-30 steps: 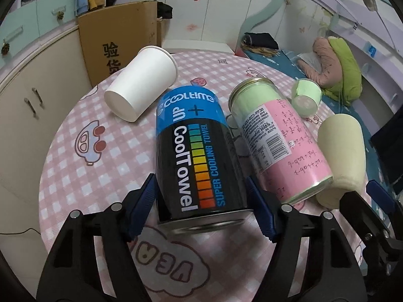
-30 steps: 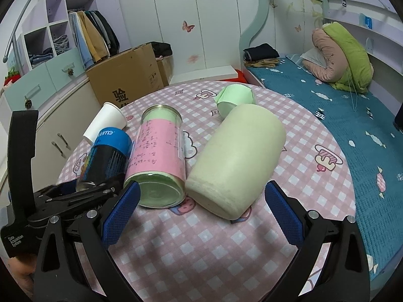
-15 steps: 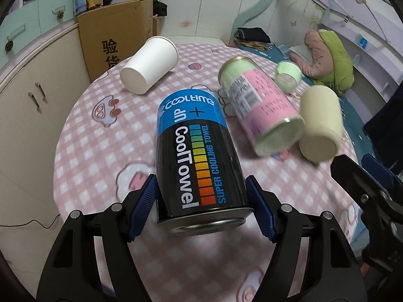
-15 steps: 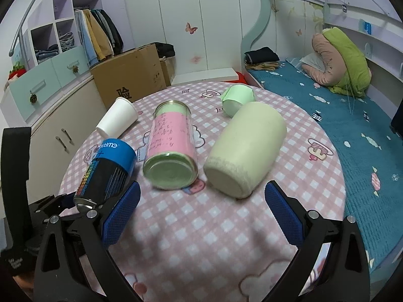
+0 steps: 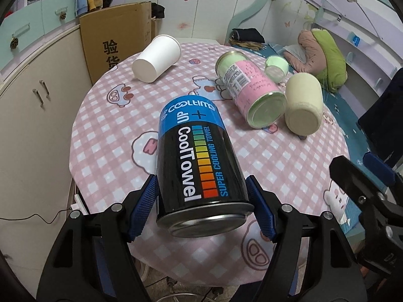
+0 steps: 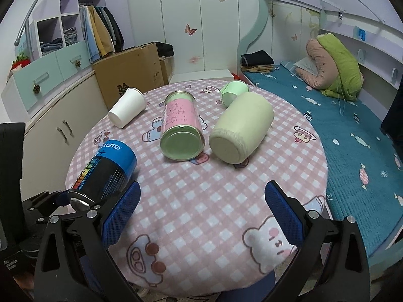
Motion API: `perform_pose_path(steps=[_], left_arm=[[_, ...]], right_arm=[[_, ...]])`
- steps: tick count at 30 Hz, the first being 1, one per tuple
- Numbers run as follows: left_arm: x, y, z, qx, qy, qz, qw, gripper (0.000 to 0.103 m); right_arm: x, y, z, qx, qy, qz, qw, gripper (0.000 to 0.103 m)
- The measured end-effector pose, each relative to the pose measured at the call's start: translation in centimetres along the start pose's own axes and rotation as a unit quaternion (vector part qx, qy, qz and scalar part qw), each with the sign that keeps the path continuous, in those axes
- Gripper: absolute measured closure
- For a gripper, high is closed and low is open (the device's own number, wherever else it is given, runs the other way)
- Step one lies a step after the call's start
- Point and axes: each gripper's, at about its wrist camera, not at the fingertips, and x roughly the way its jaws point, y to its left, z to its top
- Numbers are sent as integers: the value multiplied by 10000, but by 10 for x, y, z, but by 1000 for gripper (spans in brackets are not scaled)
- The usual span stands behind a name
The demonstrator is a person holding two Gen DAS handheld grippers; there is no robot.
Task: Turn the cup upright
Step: 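Close the right gripper around the blue CoolTowel can and lift it, then rotate the held can upright and lower it onto the table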
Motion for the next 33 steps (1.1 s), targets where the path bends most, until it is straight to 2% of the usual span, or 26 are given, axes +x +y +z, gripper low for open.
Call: perform_pose_path(steps=[2, 4, 13, 19, 22, 26, 33], left_arm=[[-1, 1, -3, 28, -32, 16, 10000, 28], [-6, 1, -3, 42, -146, 64, 9999, 16], [-36, 18, 0, 47, -526, 54, 9986, 12], [-59, 48, 5, -58, -842, 393, 9957, 10], [-64, 68, 10, -139, -946, 634, 9934, 10], [-60, 91, 15, -239, -918, 749, 9927, 10], [-46, 116, 19, -345, -779, 729, 9937, 10]], right_arm=[[-3, 2, -1, -21, 6, -33, 10000, 7], [-6, 6, -2, -35, 1, -36, 10000, 7], [-20, 25, 6, -101, -127, 74, 9998, 7], [-19, 47, 20, -196, -151, 226, 9994, 7], [-11, 60, 25, -203, -59, 364, 9991, 7], [7, 72, 30, -163, 177, 445, 9987, 7], [46, 85, 31, -9, 746, 671, 9949, 7]])
